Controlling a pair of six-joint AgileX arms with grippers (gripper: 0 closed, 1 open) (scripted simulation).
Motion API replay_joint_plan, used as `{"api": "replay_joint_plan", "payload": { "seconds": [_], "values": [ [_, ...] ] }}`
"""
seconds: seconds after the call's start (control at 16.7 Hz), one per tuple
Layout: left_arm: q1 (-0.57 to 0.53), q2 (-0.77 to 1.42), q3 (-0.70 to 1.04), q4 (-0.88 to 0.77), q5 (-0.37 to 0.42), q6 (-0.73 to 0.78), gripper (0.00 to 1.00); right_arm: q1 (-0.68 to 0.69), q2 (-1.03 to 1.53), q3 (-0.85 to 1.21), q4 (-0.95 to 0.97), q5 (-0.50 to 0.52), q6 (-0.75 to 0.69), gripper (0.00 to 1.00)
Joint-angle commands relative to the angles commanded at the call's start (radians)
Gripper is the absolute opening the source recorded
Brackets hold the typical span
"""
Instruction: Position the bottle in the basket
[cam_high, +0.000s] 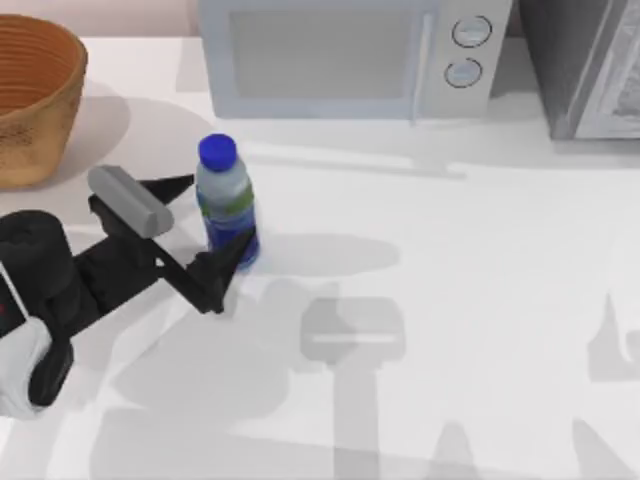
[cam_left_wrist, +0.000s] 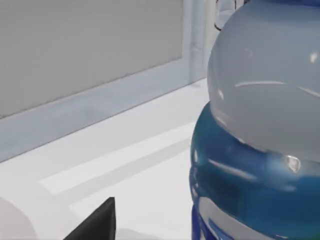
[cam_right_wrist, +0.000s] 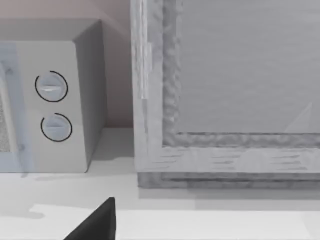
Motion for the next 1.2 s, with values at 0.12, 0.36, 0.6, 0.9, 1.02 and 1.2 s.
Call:
{"api": "replay_joint_plan", "payload": {
  "seconds": [0.12, 0.36, 0.6, 0.9, 1.02, 1.2],
  "values": [
    [-0.039, 0.025, 0.062, -0.033, -0.038, -0.007, 1.0, 0.0, 0.0, 0.0, 0.0, 0.0, 0.0, 1.0],
    [-0.074, 0.047, 0.118, -0.063, -0.073, -0.013, 1.0, 0.0, 0.0, 0.0, 0.0, 0.0, 0.0, 1.0],
    [-0.074, 0.047, 0.118, -0.063, -0.073, -0.013, 0.92, 0.0, 0.0, 0.0, 0.0, 0.0, 0.0, 1.0],
    [-0.074, 0.047, 0.118, -0.063, -0.073, -0.013, 0.55, 0.0, 0.0, 0.0, 0.0, 0.0, 0.0, 1.0],
    [-0.074, 0.047, 0.118, -0.063, -0.073, -0.013, 0.4, 0.0, 0.0, 0.0, 0.0, 0.0, 0.0, 1.0],
    [-0.074, 0.047, 0.118, -0.063, -0.073, -0.013, 0.17, 0.0, 0.0, 0.0, 0.0, 0.0, 0.0, 1.0]
  ]
}}
